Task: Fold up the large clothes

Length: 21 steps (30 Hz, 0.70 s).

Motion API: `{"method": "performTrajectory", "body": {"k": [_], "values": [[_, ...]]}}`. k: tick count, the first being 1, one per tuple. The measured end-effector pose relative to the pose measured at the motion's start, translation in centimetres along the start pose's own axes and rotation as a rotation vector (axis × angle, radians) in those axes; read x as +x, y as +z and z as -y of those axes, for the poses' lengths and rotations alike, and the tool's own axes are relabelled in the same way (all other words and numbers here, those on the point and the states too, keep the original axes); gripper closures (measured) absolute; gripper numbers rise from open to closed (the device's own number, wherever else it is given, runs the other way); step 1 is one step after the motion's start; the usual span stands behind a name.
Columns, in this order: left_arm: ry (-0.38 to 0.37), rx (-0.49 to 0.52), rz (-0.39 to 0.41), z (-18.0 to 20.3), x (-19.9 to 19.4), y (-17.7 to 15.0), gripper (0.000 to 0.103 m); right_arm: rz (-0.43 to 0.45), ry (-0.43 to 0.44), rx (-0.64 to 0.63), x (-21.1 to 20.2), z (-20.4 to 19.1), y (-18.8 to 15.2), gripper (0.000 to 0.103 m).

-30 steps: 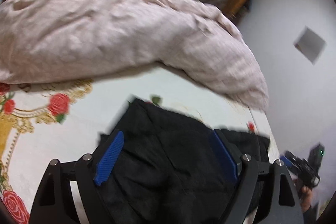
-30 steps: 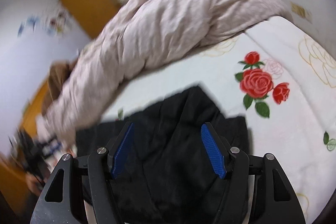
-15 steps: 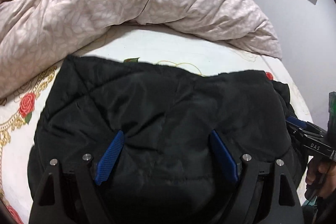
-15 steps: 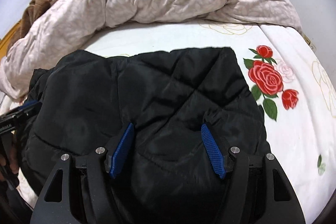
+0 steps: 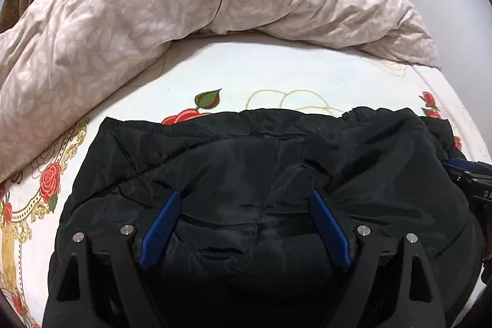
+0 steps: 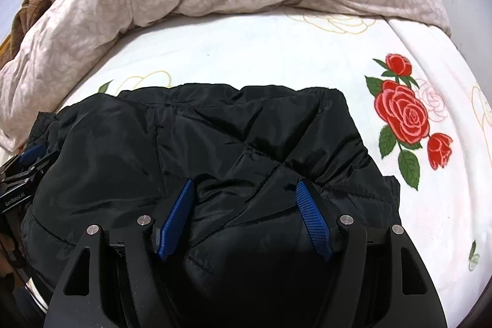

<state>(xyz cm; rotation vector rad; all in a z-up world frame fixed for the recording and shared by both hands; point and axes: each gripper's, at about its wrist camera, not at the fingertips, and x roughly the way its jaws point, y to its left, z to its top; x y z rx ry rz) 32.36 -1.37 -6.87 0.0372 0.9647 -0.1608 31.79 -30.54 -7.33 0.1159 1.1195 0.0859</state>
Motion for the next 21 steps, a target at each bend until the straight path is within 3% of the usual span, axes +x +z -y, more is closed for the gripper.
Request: {"method": "performTrajectory", "body": {"k": [11,21], "values": [[0.032,-0.009,-0.017,-0.2,1.5,0.1,0.015,-0.028,-0.026,0.024,1.8,0.5,0.6,0.035],[0.049,-0.002,-0.014,0.2,0.4,0.3,0.016,0.017,-0.016,0.034,0.8,0.7,0.1,0.035]]}}
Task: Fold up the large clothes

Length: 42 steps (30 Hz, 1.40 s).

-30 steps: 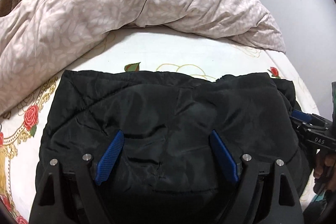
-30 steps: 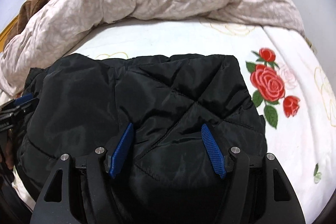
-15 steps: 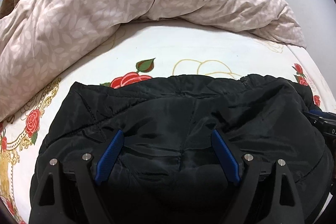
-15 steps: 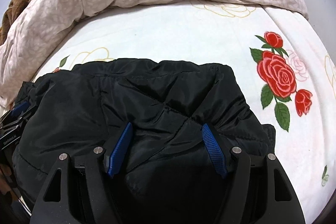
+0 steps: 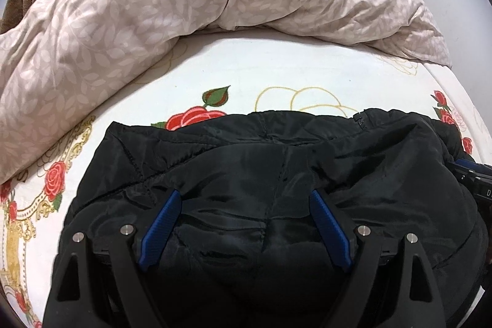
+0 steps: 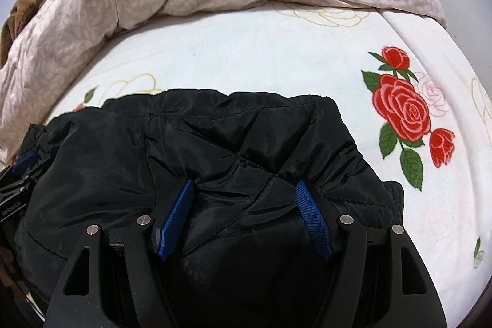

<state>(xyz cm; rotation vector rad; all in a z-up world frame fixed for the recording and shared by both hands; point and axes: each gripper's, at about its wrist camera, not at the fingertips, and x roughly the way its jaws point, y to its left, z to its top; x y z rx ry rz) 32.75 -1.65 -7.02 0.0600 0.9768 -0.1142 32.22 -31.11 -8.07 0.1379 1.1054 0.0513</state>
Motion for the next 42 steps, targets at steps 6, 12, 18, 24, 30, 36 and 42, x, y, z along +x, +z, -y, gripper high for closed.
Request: {"method": "performTrajectory", "body": {"k": [6,12,18,24,30,36,42], "values": [[-0.029,0.038,0.040,0.9,-3.2,0.9,0.020,0.044,0.026,-0.004,-2.5,0.1,0.0,0.035],[-0.129,0.080,0.118,4.2,-6.1,2.6,0.020,0.159,0.060,0.006,-6.6,0.2,0.6,0.035],[-0.147,0.145,0.044,9.0,-1.7,3.2,0.020,0.099,0.011,0.043,-4.1,2.1,0.9,0.035],[-0.128,0.125,-0.016,9.8,3.1,3.4,0.017,0.078,-0.002,0.046,-0.9,3.5,0.0,0.035],[-0.122,0.105,-0.028,9.6,5.3,3.3,0.013,0.083,-0.010,0.058,1.2,4.0,0.3,0.034],[-0.170,0.083,-0.013,6.8,1.9,4.2,0.018,0.080,-0.011,0.062,0.6,4.0,0.4,0.035],[-0.018,0.062,0.084,-3.3,-0.8,3.9,0.018,0.169,0.008,0.070,-3.9,3.6,1.1,0.035]]}}
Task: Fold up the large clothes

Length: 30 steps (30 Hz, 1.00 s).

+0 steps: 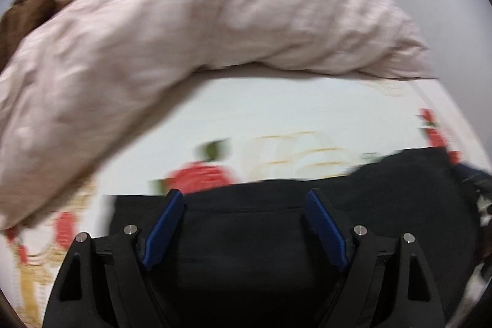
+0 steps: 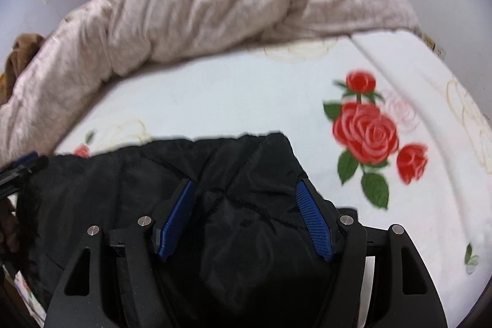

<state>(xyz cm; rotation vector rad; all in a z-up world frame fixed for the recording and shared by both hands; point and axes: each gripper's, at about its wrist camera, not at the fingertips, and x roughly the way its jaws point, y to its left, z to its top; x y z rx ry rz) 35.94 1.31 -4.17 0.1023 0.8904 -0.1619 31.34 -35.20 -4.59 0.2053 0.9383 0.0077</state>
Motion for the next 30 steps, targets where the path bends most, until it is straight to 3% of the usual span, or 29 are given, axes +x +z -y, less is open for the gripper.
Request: {"method": "performTrajectory", "body": {"k": [2,5,13,16,20,24,27,30], "values": [[0.049,-0.041,-0.041,-3.1,1.2,-0.7,0.018,-0.026,-0.017,-0.004,0.8,0.0,0.5,0.035],[0.022,-0.129,-0.081,-6.0,3.0,-2.1,0.018,-0.110,-0.030,0.008,4.0,0.6,0.1,0.035],[-0.003,-0.201,-0.092,-6.2,5.7,-3.6,0.016,-0.132,-0.051,0.030,6.8,1.0,-0.4,0.034],[0.011,-0.186,-0.108,-6.0,4.8,-3.1,0.018,-0.137,-0.071,0.027,6.0,0.8,0.3,0.034],[-0.017,-0.202,-0.045,-6.4,0.5,-2.8,0.019,-0.035,-0.037,0.020,0.7,0.0,0.7,0.034],[-0.068,-0.179,0.035,-4.9,-3.3,-3.2,0.019,0.037,0.048,-0.019,-3.1,-2.7,0.3,0.034],[-0.120,-0.144,0.030,-2.1,-3.5,-3.3,0.019,-0.001,0.093,-0.078,-1.9,-5.7,-0.7,0.034],[-0.098,-0.064,0.011,0.6,-2.0,-3.7,0.019,-0.063,0.057,-0.145,0.9,-7.4,-2.2,0.034]]}}
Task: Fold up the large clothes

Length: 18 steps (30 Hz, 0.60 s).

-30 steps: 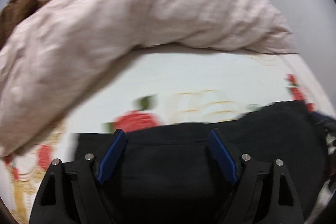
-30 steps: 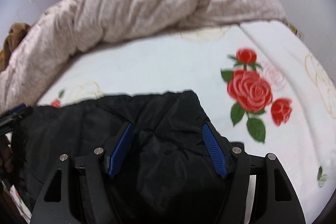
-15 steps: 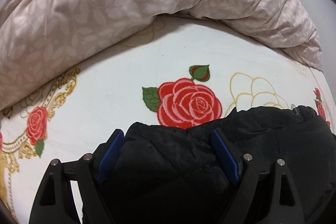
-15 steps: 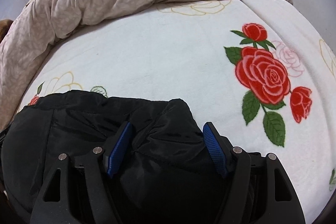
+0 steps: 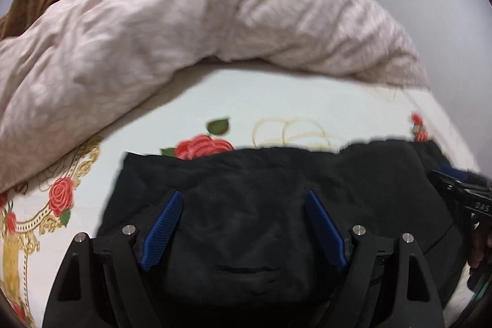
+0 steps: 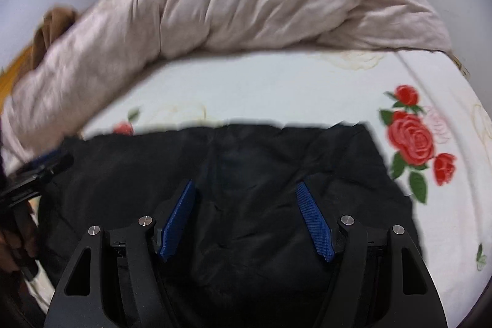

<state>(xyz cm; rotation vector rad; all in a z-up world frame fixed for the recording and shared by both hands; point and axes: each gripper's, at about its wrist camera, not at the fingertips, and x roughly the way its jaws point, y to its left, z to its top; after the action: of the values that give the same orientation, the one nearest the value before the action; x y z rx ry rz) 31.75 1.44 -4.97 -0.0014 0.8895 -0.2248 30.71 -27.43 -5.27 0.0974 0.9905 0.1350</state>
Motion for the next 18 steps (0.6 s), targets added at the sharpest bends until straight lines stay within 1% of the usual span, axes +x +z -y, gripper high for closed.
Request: {"method": "performTrajectory", "body": {"k": [2,5,8,10,11,13,15,16,17,18], "values": [[0.018,0.011,-0.019,0.5,1.9,-0.7,0.018,-0.012,-0.016,-0.007,1.8,0.2,-0.5,0.034],[0.026,-0.005,-0.022,0.6,3.1,-0.5,0.017,-0.017,-0.020,0.005,3.3,0.9,-0.5,0.034],[0.044,0.007,-0.054,1.0,3.2,0.1,0.017,-0.028,-0.031,0.002,3.0,0.9,0.0,0.034],[0.034,-0.009,-0.051,0.8,1.5,0.4,0.021,-0.001,-0.035,0.008,1.1,1.0,0.1,0.034],[0.014,-0.016,-0.031,0.6,0.3,0.2,0.022,0.030,-0.031,0.008,-0.5,0.9,-0.2,0.034],[-0.027,-0.024,0.041,0.2,-3.2,-0.8,0.022,0.100,-0.007,0.007,-4.3,1.0,-1.4,0.034],[-0.039,-0.035,0.080,-0.2,-5.7,-2.4,0.022,0.153,-0.005,0.025,-7.5,1.4,-3.4,0.034],[-0.053,-0.051,0.095,-0.4,-6.6,-3.4,0.022,0.167,-0.010,0.044,-8.8,2.0,-5.2,0.034],[-0.060,-0.069,0.096,-0.6,-7.1,-4.6,0.022,0.164,-0.016,0.058,-9.2,2.3,-6.3,0.034],[-0.062,-0.078,0.080,-0.5,-7.0,-5.6,0.022,0.152,-0.029,0.074,-9.2,2.8,-7.6,0.034]]}}
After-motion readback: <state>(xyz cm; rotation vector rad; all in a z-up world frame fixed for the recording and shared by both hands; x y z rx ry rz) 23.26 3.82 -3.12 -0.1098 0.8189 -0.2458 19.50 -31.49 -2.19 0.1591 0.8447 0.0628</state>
